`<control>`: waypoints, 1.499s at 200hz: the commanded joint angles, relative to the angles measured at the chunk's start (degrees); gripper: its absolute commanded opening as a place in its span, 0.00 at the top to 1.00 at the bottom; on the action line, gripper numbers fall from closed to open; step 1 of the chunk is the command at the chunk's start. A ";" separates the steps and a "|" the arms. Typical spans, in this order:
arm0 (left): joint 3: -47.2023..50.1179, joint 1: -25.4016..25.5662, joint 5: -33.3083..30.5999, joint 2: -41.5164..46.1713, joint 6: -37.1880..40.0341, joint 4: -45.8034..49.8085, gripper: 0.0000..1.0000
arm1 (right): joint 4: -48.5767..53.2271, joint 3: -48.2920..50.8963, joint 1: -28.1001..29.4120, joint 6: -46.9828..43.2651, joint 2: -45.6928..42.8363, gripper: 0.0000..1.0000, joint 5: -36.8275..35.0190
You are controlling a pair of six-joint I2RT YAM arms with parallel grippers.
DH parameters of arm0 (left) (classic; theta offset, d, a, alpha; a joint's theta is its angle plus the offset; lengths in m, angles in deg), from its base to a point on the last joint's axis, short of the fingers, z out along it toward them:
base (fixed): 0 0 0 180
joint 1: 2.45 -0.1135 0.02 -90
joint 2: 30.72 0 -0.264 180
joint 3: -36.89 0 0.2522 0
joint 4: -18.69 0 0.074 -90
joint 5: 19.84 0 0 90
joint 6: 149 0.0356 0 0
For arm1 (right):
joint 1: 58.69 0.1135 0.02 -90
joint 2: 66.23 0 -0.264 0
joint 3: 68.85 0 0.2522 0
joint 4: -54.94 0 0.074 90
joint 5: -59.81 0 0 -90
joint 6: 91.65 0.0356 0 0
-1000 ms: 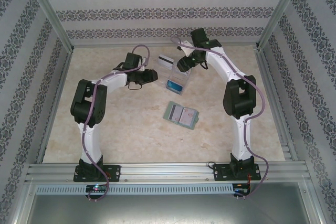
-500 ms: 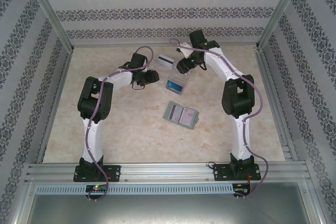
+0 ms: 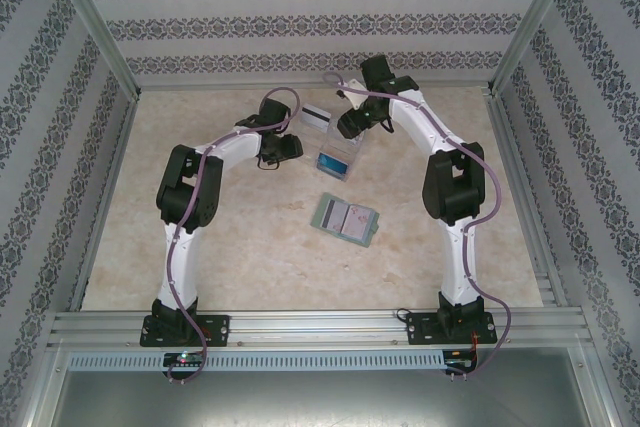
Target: Put the credit cards into the card holder
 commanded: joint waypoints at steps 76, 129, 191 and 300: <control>0.72 0.63 0.51 -3.90 0.87 3.58 0.48 | 2.45 -2.70 1.28 -1.57 2.67 0.28 -0.47; 1.24 0.67 0.87 -3.59 1.15 3.38 0.48 | 1.87 -3.95 1.08 -0.17 3.61 0.28 -4.18; 1.37 0.68 1.15 -3.49 1.29 3.29 0.49 | 0.08 -3.37 0.28 1.07 0.80 0.30 -3.95; 1.73 0.68 1.59 -3.22 1.50 3.01 0.49 | -2.12 -1.13 -0.60 2.45 -2.27 0.35 -1.86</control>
